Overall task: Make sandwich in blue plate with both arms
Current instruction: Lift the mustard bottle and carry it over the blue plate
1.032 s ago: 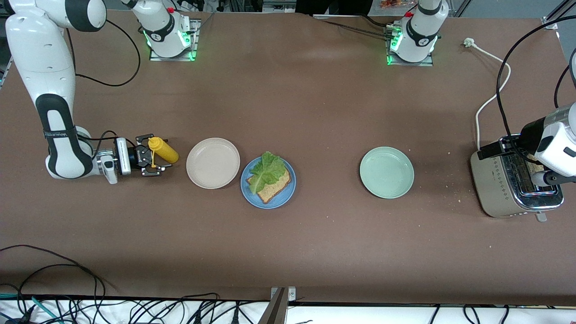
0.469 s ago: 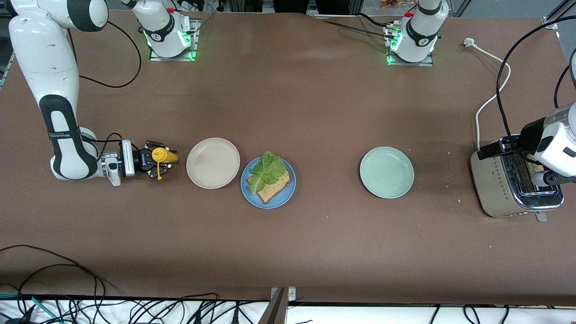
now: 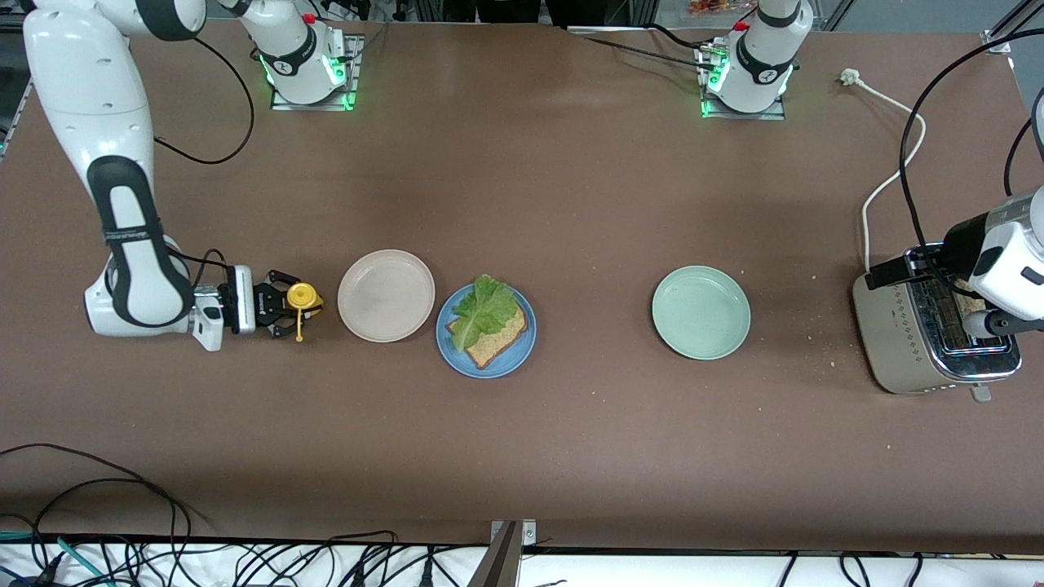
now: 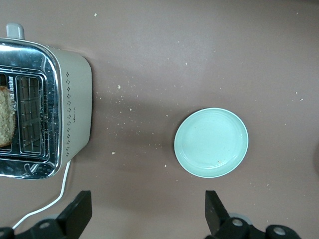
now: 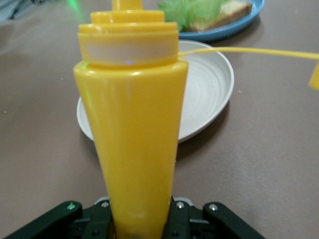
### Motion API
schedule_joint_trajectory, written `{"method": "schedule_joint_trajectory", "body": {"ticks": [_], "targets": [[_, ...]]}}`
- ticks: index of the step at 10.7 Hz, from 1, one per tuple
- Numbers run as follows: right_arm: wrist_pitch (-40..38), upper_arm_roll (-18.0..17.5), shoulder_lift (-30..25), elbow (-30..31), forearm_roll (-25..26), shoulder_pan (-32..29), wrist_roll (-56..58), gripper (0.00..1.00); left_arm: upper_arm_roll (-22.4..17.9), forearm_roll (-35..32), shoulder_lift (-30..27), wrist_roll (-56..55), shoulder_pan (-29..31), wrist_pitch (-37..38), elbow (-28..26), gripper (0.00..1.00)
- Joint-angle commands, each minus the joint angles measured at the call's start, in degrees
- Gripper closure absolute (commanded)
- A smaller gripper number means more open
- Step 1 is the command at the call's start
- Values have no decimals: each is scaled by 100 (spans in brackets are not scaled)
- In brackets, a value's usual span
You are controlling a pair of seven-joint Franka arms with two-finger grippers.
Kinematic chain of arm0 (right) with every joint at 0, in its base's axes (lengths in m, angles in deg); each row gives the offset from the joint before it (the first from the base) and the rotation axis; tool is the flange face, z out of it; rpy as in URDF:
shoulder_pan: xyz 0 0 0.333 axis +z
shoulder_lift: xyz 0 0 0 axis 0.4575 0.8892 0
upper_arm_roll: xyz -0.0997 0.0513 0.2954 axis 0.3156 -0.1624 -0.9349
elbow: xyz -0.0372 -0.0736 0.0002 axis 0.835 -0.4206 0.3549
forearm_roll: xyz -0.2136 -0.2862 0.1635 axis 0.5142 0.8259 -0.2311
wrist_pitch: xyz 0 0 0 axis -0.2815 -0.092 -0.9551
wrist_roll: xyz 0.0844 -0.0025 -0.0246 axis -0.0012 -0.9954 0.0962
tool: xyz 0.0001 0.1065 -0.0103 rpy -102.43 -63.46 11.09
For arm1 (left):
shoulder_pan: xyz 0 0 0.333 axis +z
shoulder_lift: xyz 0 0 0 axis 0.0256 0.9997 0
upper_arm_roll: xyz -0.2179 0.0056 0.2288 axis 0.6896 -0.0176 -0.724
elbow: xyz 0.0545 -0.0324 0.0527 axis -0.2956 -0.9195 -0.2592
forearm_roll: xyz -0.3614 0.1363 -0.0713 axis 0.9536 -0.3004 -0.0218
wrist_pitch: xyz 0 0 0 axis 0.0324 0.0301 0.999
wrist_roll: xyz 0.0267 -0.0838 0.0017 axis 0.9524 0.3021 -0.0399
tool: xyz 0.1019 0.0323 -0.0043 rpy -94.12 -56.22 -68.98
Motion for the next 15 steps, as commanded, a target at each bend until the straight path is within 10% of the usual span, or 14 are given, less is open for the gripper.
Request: {"method": "schedule_joint_trajectory", "body": {"ticks": [1,9,15], "targets": [[438,31,-679,55,1253,570,-2019,100,23,-188,-30,107,7,34,-19,0],[456,356,-1525,-331,4321,3073,-6554,100,23,-188,-30,107,16,34,-19,0],[-113,417,-824,-1243,6764,4797,-9027,100,23,-188,-30,116,33,34,-19,0]]}}
